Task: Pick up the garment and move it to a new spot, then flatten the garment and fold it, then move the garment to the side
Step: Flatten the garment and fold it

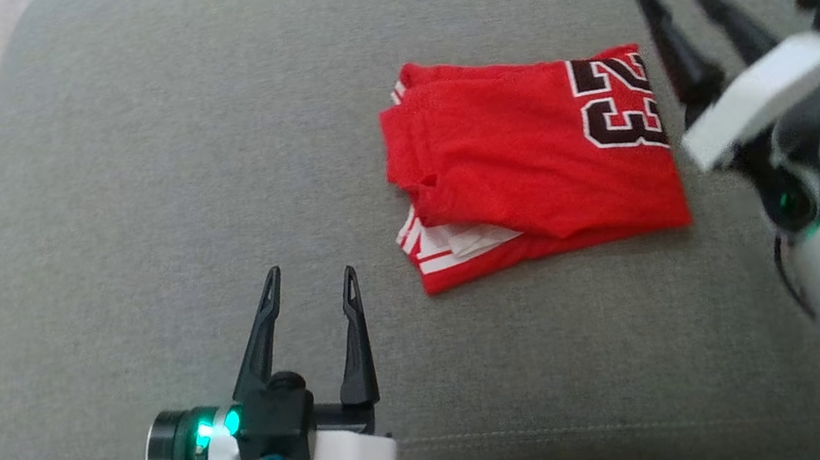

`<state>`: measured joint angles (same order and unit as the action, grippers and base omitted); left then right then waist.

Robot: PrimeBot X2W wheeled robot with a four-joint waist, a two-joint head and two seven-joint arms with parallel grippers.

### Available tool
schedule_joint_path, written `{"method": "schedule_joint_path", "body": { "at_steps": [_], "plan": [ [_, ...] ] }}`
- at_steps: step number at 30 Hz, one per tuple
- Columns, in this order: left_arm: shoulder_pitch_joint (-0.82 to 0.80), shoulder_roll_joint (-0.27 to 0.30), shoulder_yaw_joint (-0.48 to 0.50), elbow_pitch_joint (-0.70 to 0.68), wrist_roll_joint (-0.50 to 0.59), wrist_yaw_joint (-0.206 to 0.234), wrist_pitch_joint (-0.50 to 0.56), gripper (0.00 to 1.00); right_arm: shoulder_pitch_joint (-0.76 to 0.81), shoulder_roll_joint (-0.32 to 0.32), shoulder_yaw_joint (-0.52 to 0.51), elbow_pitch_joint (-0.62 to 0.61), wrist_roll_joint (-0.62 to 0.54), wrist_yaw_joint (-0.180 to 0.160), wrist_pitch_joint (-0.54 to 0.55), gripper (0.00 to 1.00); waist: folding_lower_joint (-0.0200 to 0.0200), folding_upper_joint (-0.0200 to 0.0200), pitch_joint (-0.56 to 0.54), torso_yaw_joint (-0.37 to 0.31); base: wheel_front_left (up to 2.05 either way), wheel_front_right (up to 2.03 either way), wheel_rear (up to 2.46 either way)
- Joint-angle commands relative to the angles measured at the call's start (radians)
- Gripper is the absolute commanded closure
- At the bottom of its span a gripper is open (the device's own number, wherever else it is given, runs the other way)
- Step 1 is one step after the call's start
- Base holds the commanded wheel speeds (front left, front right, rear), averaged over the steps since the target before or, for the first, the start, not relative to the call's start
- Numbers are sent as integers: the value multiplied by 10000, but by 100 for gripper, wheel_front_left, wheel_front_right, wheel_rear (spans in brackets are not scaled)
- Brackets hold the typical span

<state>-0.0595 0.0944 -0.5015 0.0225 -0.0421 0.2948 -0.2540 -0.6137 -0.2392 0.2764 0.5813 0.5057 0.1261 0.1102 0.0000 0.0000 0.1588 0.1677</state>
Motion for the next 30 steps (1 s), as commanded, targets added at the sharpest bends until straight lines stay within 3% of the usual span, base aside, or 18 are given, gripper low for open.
{"method": "schedule_joint_path", "body": {
  "at_steps": [1,8,15,21,26,30],
  "plan": [
    [-138,89,369,-374,127,48,-78,0,-19,49,278,-456,-56,46,-153,100,0,0,61,-76,0,0,0],
    [-276,52,285,-327,133,-85,-78,0,158,175,1694,-273,-45,46,-338,100,0,0,295,257,0,0,0],
    [-315,-37,185,-242,128,-108,-78,0,-153,1092,2864,1851,-298,46,-628,100,0,0,309,890,0,0,0],
    [-265,-62,201,-232,111,-103,-78,0,-38,1660,3871,3017,244,46,-933,100,0,0,278,1159,0,0,0],
    [-211,-57,245,-231,112,-82,-78,0,216,1820,4649,3088,1007,46,-963,100,0,0,181,1168,0,0,0],
    [-91,-29,318,-215,95,-47,-78,0,515,1873,5517,2472,2050,46,-1103,100,0,0,-105,975,0,0,0]
  ]
}}
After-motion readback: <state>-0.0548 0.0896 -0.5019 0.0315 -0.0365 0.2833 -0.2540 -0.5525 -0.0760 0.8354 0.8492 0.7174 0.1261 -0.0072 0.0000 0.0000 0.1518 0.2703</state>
